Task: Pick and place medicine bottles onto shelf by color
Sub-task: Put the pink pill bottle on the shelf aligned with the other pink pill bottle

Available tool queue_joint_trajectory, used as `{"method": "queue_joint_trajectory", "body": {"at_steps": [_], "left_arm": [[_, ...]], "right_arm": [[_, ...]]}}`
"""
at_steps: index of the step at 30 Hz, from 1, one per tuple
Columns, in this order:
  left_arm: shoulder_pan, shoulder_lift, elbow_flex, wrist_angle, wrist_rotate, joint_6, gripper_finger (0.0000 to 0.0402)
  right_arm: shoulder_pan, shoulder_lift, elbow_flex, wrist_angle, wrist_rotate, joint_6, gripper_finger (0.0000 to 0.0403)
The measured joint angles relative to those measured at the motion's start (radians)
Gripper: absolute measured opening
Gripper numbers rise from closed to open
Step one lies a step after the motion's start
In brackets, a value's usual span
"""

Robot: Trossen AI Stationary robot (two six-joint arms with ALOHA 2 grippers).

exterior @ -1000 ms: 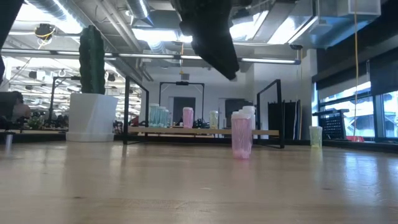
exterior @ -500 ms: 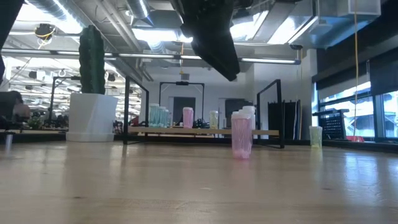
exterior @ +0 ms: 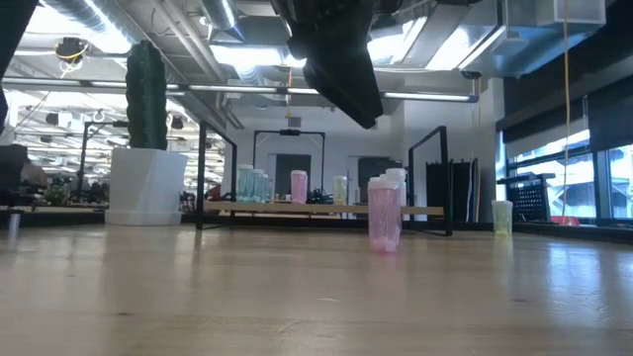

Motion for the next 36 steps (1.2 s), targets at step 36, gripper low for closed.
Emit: {"method": "queue_joint_trajectory", "body": {"at_steps": [36], "left_arm": [[0.007, 0.000, 0.000, 0.000, -0.002, -0.027, 0.0195]], "right_arm": [[0.000, -0.310, -0.529, 0.450, -0.005, -0.055, 0.0202]]}}
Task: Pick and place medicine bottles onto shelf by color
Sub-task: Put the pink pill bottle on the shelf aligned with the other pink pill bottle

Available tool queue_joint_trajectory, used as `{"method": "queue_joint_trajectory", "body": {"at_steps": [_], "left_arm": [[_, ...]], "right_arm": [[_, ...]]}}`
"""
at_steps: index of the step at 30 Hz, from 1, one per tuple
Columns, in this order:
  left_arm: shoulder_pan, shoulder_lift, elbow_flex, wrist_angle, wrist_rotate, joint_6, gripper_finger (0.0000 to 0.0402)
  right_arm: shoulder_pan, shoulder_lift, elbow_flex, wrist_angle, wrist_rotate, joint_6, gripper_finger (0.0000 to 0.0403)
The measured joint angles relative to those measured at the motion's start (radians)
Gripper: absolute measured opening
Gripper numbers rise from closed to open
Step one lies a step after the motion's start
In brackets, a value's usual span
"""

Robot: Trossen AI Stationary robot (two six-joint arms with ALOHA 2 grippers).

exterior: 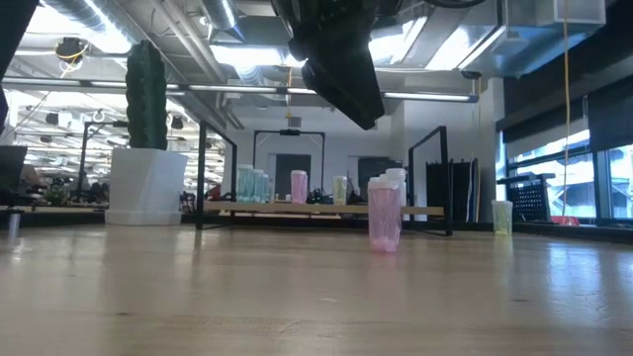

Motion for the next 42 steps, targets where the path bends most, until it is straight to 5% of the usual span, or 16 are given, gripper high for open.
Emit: {"method": "queue_joint_trajectory", "body": {"at_steps": [22, 33, 42], "left_arm": [[0.012, 0.003, 0.001, 0.003, -0.017, -0.047, 0.0197], [0.026, 0.032, 0.004, 0.018, 0.020, 0.018, 0.0280], [0.035, 0.108, 0.001, 0.042, 0.000, 0.036, 0.0287]], "right_arm": [[0.000, 0.000, 0.000, 0.000, -0.001, 0.000, 0.0202], [0.000, 0.000, 0.000, 0.000, -0.001, 0.000, 0.0202], [0.000, 0.001, 0.000, 0.000, -0.001, 0.000, 0.0202]]}}
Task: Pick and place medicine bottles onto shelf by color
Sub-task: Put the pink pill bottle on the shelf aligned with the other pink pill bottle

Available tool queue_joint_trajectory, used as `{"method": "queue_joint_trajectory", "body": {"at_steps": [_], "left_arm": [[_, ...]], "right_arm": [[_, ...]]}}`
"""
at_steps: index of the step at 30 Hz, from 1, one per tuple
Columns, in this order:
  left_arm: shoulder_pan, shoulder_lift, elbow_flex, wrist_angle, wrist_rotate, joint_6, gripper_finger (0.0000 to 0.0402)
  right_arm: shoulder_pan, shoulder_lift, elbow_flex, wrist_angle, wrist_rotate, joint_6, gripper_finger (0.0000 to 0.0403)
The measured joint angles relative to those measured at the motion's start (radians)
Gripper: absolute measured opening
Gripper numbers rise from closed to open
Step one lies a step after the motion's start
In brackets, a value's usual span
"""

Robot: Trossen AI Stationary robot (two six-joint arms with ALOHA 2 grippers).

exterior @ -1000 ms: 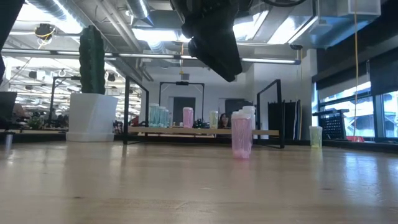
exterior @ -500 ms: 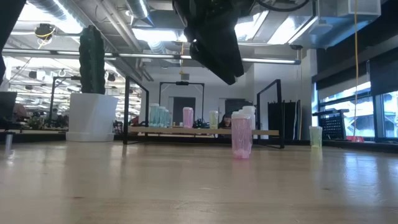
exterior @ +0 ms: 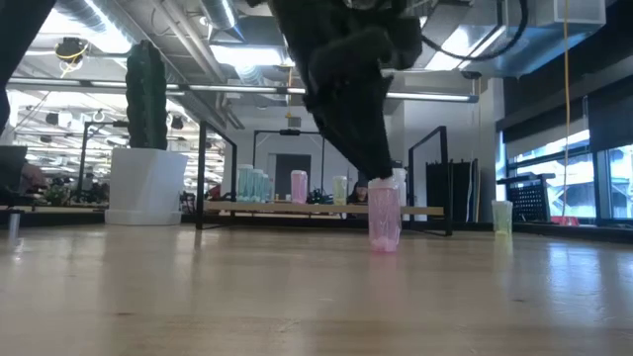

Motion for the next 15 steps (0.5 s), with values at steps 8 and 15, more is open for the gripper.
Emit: {"method": "queue_joint_trajectory", "body": {"at_steps": [8, 15], "left_arm": [[0.000, 0.043, 0.000, 0.040, -0.004, 0.000, 0.0287], [0.000, 0.062, -0.002, 0.066, -0.019, 0.000, 0.0287]], "right_arm": [[0.000, 0.000, 0.000, 0.000, 0.000, 0.000, 0.0202], [0.000, 0.000, 0.000, 0.001, 0.000, 0.000, 0.0202]]}}
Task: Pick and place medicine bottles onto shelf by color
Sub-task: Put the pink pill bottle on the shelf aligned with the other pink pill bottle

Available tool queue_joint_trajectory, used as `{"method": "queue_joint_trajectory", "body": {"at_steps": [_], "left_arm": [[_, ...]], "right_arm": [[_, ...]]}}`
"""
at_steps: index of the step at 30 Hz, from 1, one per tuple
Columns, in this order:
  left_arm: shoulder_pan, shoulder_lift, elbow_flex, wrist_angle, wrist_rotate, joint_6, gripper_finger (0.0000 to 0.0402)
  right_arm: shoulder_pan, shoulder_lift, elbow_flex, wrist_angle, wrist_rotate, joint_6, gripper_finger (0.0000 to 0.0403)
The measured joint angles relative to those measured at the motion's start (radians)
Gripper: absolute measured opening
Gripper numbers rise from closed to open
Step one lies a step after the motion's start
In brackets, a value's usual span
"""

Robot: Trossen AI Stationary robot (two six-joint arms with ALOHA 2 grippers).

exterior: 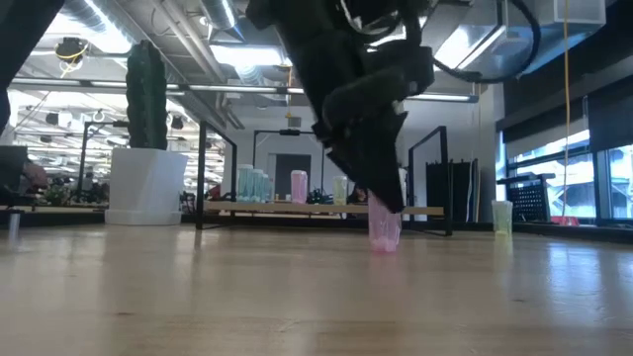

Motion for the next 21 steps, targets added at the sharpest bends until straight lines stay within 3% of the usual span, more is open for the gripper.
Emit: {"method": "queue_joint_trajectory", "body": {"at_steps": [9, 21], "left_arm": [[-0.007, 0.017, 0.001, 0.005, -0.003, 0.000, 0.0287], [-0.005, 0.017, 0.001, 0.007, -0.031, 0.000, 0.0251]], "right_arm": [[0.000, 0.000, 0.000, 0.000, -0.031, 0.000, 0.0202], [0.000, 0.000, 0.000, 0.000, -0.198, 0.000, 0.0202]]}}
